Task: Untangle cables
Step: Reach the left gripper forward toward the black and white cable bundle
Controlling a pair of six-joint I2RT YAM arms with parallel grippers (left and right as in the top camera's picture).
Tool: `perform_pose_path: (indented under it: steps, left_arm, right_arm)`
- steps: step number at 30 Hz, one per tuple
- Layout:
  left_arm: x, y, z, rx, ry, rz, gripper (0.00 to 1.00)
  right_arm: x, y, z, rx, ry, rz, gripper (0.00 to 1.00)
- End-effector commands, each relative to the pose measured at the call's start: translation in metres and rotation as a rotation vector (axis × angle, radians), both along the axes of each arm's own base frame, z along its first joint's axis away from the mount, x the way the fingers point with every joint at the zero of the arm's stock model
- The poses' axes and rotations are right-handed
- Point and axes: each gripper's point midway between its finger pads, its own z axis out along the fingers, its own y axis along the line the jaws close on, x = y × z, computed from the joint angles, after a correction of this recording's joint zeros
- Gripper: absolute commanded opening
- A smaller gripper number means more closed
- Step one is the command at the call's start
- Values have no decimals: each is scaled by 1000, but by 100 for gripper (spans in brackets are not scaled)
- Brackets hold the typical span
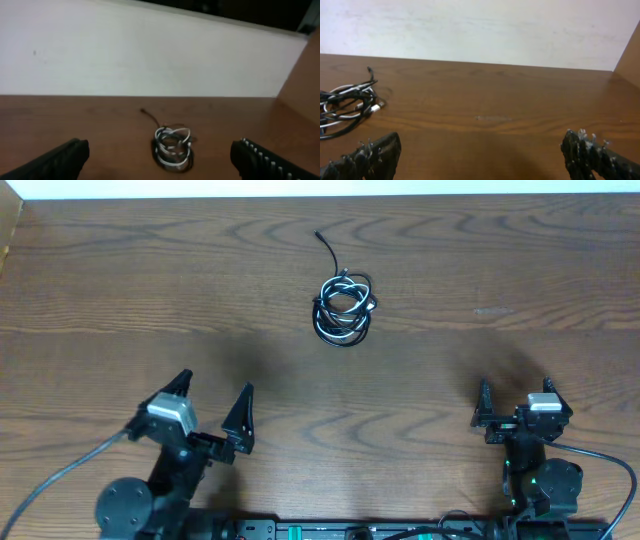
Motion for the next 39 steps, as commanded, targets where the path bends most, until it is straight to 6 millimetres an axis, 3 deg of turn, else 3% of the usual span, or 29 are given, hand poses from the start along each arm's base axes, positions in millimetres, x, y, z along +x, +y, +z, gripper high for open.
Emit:
perform_pose_path:
  steps: [1,9,12,15,20,25,26,28,33,39]
  left_arm:
    - [-2,-6,21,-2,62,-37,95]
    - [10,-8,42,73,311,-55,96]
    - [20,-10,40,106,429,-68,96]
    - [30,-11,23,115,574,-73,96]
    - [50,-15,-22,120,805,-93,96]
    - [66,-48,-47,13,947,-266,95]
    - [72,-54,-52,-10,967,-298,81]
    - [80,-64,-62,-54,1012,-352,8]
    - [107,-74,-95,-159,1146,-328,7]
    - [159,-83,-130,-240,1172,-193,8]
  right_arm:
    - [0,3,-1,-8,5,13,99]
    - [0,3,-1,-8,5,13,99]
    - [0,3,-1,-8,5,13,99]
    - [0,3,-1,-8,5,13,99]
    - [0,3,-1,-8,5,13,99]
    - [0,3,-1,-8,5,13,99]
    - [0,3,-1,-8,5,13,99]
    - [0,3,-1,-8,5,13,99]
    - [0,3,-1,-8,5,13,99]
    - [0,3,-1,-8,5,13,99]
